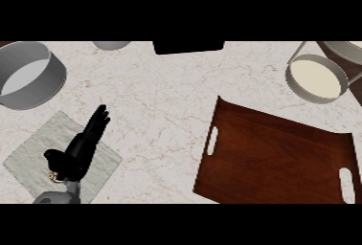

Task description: Pick the can from the tray and place it in the tiered basket

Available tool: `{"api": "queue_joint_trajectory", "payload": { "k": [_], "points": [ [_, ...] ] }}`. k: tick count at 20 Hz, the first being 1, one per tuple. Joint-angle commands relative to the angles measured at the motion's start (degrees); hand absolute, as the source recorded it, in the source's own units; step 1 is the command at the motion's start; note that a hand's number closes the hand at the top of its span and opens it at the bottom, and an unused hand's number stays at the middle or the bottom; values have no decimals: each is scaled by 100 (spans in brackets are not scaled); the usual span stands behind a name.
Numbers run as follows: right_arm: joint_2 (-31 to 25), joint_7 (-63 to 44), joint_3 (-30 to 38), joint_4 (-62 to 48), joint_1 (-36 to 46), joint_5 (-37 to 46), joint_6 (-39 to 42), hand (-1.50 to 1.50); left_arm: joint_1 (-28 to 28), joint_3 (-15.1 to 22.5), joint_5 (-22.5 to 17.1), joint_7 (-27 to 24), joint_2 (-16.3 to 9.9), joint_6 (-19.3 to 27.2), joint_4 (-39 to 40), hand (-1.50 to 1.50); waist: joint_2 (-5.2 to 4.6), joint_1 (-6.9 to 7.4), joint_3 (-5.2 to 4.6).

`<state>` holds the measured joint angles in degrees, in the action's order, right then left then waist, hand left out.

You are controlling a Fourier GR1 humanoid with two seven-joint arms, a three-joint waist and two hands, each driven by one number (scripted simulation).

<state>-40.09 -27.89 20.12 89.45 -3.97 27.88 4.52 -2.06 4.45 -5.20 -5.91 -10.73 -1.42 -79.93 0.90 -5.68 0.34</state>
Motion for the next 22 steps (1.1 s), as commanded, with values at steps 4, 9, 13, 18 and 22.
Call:
{"api": "queue_joint_trajectory", "payload": {
  "k": [4,9,13,18,22],
  "points": [
    [-889,2131,2026,-926,27,-1553,288,150,-126,173,10,157,88,-107,-131,0,-57,366,-18],
    [-1992,1918,2343,-1857,877,-1986,1192,150,-420,237,140,-86,189,-227,335,0,-104,578,-35],
    [-2323,1730,1900,-2635,1825,-1874,1086,150,-351,171,64,-99,120,-420,301,0,-117,685,-34],
    [-2358,990,961,-2923,3080,-1725,921,150,-711,172,222,-77,251,-312,531,0,-129,741,-36],
    [-2351,1051,413,-3879,4120,-1450,789,150,-726,126,147,122,258,-352,469,0,-149,821,-34]
  ]
}}
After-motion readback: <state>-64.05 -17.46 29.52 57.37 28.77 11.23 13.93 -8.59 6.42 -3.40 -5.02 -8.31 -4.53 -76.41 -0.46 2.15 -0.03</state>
